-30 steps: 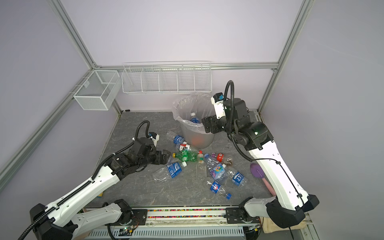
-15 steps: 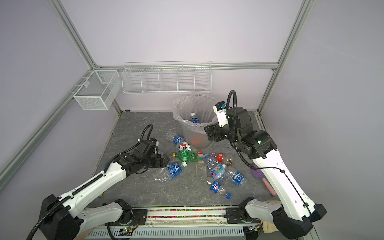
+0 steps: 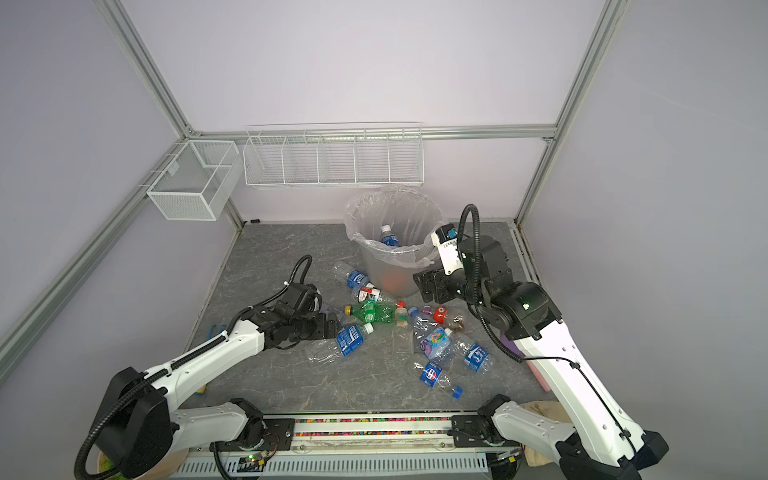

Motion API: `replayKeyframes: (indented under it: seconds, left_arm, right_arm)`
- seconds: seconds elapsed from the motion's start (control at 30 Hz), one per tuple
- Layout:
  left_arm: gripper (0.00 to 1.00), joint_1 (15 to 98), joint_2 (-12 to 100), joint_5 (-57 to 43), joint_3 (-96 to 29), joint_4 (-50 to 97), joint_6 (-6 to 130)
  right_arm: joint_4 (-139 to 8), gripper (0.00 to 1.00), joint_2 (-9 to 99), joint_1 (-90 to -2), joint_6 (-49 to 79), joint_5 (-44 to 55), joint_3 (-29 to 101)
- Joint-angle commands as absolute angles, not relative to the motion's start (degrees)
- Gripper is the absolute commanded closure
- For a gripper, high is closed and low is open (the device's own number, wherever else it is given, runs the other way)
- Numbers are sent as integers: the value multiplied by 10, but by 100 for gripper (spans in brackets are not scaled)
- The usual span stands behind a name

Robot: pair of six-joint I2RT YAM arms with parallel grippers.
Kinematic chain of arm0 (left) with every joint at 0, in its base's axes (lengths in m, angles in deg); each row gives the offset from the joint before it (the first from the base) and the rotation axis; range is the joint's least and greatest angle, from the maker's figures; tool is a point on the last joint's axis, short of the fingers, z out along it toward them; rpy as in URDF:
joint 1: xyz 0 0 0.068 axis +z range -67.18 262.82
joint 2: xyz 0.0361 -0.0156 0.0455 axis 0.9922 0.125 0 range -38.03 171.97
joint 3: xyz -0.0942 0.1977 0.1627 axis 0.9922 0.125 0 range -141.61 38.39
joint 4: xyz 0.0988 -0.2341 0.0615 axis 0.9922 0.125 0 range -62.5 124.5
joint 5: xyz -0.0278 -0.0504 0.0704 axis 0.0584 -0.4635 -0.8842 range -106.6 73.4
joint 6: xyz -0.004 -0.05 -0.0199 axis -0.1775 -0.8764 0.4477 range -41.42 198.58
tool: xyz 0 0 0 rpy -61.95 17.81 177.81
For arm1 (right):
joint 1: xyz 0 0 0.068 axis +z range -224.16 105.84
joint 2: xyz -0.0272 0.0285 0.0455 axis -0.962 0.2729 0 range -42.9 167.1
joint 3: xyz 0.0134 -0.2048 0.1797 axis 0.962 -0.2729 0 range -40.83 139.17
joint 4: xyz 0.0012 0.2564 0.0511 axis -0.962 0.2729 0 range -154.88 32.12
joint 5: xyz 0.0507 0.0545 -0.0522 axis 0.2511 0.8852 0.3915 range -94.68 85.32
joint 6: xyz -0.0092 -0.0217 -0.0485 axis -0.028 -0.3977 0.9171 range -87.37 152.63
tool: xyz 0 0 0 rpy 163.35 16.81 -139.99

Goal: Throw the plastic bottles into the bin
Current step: 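Lower the left gripper toward the Pocari Sweat bottle in the pile, then close the left gripper on the Pocari Sweat bottle and lift it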

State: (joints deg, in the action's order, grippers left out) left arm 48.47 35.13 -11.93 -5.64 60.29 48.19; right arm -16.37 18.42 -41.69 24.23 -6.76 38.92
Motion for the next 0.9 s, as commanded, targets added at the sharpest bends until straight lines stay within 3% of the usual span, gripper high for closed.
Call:
replayKeyframes:
  seconds: [0.0,0.3,0.57,0.87]
  left_arm:
    - [6,487,383,-76,-52,588,480]
    - [6,470,377,-43,-25,564,484]
    - [7,408,403,-51,-17,553,469]
    - [25,378,421,-52,6,512,437]
  right_arm:
    - [-179,12,179,-415,236,-65,374]
    - [-183,12,180,-415,237,-77,365]
    - [-184,12,178,-415,233,-84,363]
    - [-185,12,172,-415,229,-90,358]
